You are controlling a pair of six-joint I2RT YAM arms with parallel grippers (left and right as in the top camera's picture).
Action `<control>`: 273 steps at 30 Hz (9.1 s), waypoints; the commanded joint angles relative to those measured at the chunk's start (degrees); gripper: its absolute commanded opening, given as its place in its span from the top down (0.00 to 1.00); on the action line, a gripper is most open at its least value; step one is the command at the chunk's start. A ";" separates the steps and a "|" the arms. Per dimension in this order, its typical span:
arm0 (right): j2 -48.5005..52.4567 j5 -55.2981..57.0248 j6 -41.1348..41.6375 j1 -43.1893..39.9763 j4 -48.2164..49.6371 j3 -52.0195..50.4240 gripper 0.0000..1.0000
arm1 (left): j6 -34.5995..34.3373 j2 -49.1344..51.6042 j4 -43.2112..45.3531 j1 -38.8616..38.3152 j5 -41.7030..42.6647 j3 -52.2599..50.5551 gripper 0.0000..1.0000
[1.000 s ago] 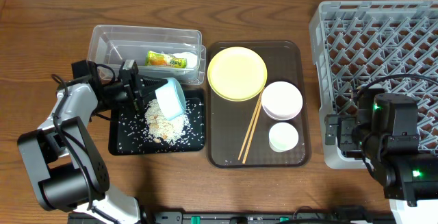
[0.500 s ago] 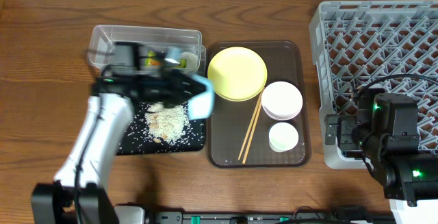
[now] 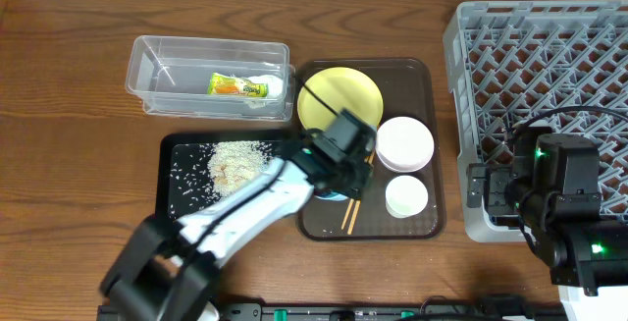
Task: Sort waste into correct bins and load items into the dishwasher rack
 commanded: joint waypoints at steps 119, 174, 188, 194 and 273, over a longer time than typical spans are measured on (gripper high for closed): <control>26.51 5.31 4.04 -21.88 -15.28 18.99 0.59 | 6.03 -25.00 -14.45 29.75 -3.56 4.22 0.40; 56.30 -5.01 8.81 7.54 2.60 22.43 0.66 | -2.75 -23.96 -28.09 29.75 -17.00 4.22 0.35; 61.07 -3.74 9.66 7.06 2.99 23.61 0.99 | -2.75 -23.93 -28.11 29.75 -17.00 4.20 0.35; 51.71 5.27 9.64 5.01 2.84 29.44 0.99 | -2.75 -23.96 -28.09 29.75 -17.00 4.20 0.35; 51.52 -13.55 14.23 26.12 13.94 12.20 0.57 | -2.99 -23.96 -29.40 30.01 -19.63 4.11 0.35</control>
